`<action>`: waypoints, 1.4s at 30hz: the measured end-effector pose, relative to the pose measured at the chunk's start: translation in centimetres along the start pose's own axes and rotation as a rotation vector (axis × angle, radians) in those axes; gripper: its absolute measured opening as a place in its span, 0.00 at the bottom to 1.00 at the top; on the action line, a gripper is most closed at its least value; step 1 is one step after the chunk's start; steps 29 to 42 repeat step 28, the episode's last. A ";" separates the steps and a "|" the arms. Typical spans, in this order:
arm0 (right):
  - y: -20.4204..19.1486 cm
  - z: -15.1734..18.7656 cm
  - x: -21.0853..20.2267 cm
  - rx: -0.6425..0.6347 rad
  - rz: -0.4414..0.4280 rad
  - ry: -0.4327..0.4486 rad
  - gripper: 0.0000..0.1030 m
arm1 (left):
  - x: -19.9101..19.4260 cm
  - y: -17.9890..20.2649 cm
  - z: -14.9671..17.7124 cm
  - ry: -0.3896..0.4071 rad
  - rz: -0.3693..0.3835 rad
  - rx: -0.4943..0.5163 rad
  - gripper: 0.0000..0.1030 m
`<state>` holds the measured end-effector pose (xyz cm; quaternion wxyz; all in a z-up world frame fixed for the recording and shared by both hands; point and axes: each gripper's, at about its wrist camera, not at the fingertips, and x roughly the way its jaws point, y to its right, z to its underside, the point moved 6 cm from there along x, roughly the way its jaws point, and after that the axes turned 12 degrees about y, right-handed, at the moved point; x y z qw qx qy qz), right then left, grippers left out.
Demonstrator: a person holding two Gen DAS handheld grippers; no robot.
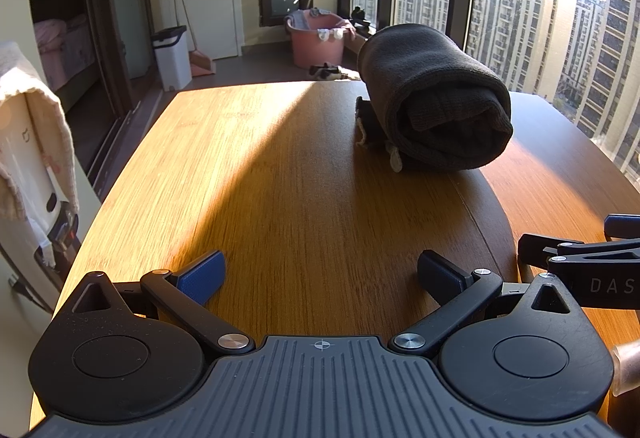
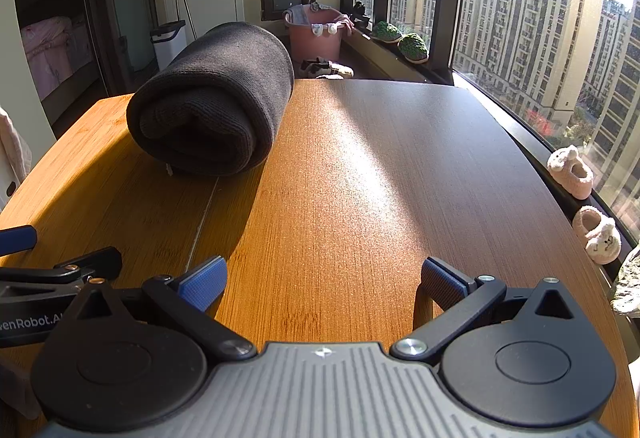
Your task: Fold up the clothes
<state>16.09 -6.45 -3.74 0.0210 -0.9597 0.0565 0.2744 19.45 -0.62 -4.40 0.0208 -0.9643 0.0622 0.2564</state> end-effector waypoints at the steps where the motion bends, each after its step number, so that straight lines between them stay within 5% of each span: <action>1: 0.0 0.0 0.0 0.000 0.000 0.000 1.00 | 0.0 0.0 0.0 -0.003 0.007 0.003 1.00; 42: 0.0 0.2 0.0 -0.003 -0.005 0.005 1.00 | 0.1 0.1 0.0 -0.001 -0.024 -0.015 1.00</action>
